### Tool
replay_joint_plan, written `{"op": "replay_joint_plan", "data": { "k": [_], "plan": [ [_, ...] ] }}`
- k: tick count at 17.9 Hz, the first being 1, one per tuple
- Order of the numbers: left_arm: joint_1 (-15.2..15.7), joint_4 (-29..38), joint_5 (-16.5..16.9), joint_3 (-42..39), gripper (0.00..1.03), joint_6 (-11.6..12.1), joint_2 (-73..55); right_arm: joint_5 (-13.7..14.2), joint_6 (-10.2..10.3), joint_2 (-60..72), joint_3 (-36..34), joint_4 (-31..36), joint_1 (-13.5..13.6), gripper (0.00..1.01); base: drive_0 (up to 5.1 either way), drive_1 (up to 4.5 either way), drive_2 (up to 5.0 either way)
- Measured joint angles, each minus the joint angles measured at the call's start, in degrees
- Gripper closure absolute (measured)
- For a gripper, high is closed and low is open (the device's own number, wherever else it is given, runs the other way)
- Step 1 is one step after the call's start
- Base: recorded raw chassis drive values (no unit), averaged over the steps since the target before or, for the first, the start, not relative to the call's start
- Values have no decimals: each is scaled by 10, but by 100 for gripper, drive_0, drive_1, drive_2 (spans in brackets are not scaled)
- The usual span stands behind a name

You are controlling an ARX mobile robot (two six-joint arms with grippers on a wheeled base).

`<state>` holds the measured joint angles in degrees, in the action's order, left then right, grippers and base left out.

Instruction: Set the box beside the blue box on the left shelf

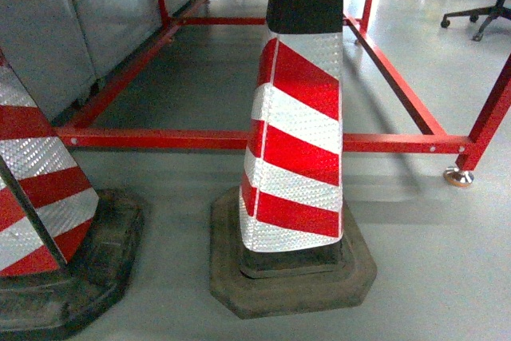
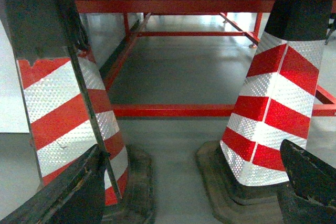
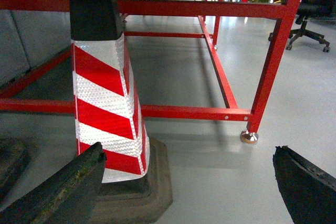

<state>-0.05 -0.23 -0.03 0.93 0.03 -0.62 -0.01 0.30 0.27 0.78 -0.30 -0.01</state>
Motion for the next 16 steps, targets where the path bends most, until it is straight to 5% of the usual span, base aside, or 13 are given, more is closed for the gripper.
{"op": "replay_joint_plan", "data": {
  "k": [16],
  "plan": [
    [0,-2,0,0,5,0,0,0,0,0,0,-1,0,3,0,0,0]
  ]
}}
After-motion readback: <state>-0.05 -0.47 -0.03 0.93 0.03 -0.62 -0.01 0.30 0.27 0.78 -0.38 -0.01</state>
